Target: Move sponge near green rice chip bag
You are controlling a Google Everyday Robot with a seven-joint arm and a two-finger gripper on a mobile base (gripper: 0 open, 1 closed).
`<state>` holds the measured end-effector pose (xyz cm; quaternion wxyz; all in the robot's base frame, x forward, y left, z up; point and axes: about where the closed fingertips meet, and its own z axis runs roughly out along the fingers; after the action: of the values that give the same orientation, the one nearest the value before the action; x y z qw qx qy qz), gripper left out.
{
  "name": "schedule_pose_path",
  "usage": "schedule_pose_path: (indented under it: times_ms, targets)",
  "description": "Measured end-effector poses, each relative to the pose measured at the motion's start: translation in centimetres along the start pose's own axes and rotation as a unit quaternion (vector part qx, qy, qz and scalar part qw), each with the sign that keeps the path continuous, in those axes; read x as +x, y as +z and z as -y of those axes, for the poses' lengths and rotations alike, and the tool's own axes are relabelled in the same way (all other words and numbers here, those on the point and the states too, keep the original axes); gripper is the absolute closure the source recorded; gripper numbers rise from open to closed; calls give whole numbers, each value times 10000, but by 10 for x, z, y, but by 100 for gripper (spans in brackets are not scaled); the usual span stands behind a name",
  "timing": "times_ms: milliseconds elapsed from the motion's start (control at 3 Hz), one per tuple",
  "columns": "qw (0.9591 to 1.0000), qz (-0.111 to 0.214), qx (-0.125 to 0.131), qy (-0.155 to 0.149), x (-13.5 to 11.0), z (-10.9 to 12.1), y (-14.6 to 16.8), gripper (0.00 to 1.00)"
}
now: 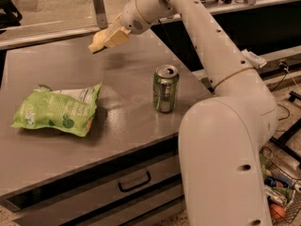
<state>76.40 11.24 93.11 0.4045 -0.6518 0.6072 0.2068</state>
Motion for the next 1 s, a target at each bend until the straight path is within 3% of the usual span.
schedule_pose_path:
  times_ms: [667, 1000]
  targets:
    - [9955, 201, -667, -648, -16, -39, -2, 100]
    - [9955, 202, -668, -647, -16, -39, -2, 100]
